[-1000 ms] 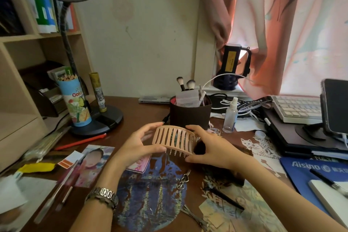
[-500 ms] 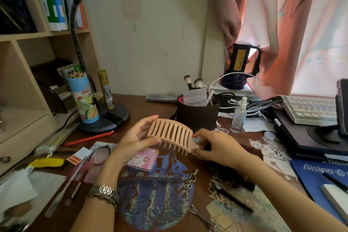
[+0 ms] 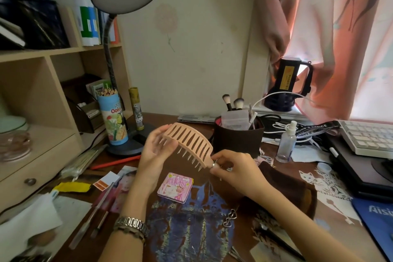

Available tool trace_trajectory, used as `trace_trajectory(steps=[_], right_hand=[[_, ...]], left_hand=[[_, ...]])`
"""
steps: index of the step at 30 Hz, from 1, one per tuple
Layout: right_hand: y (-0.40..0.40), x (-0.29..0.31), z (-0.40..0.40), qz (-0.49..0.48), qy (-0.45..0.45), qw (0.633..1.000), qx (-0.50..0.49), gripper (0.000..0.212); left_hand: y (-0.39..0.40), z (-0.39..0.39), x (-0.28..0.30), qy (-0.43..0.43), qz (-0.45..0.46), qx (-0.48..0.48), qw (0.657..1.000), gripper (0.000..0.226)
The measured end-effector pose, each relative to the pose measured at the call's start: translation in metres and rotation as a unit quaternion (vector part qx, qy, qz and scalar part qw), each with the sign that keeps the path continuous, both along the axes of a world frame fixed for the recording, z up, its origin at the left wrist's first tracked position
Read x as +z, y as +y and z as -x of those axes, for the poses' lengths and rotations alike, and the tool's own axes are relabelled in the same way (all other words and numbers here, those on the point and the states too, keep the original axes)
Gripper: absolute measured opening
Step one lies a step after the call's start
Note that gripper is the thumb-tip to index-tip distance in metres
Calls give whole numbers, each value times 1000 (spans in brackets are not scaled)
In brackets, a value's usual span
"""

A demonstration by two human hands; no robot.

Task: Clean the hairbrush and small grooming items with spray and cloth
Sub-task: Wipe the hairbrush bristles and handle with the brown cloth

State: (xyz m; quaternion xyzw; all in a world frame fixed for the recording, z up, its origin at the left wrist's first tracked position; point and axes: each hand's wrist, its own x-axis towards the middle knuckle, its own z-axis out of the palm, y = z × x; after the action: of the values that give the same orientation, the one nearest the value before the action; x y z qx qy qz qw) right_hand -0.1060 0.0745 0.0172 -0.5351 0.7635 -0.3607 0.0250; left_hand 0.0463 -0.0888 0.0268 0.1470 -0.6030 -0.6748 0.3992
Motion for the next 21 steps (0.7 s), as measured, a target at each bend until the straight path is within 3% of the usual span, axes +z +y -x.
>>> trace_trajectory(steps=[12,18,21], right_hand=[[-46,33,-22,60,-29,996,52,28],[-36,35,-23,59,-26,996,56,26],[-27,33,-18,49,-9,998,34,35]], left_hand=[[-13,-18,15,96,1,145,985,53],[-15,-17,13,79,-9,130,988,53],[-13,-13,14,73,-13,98,992,46]])
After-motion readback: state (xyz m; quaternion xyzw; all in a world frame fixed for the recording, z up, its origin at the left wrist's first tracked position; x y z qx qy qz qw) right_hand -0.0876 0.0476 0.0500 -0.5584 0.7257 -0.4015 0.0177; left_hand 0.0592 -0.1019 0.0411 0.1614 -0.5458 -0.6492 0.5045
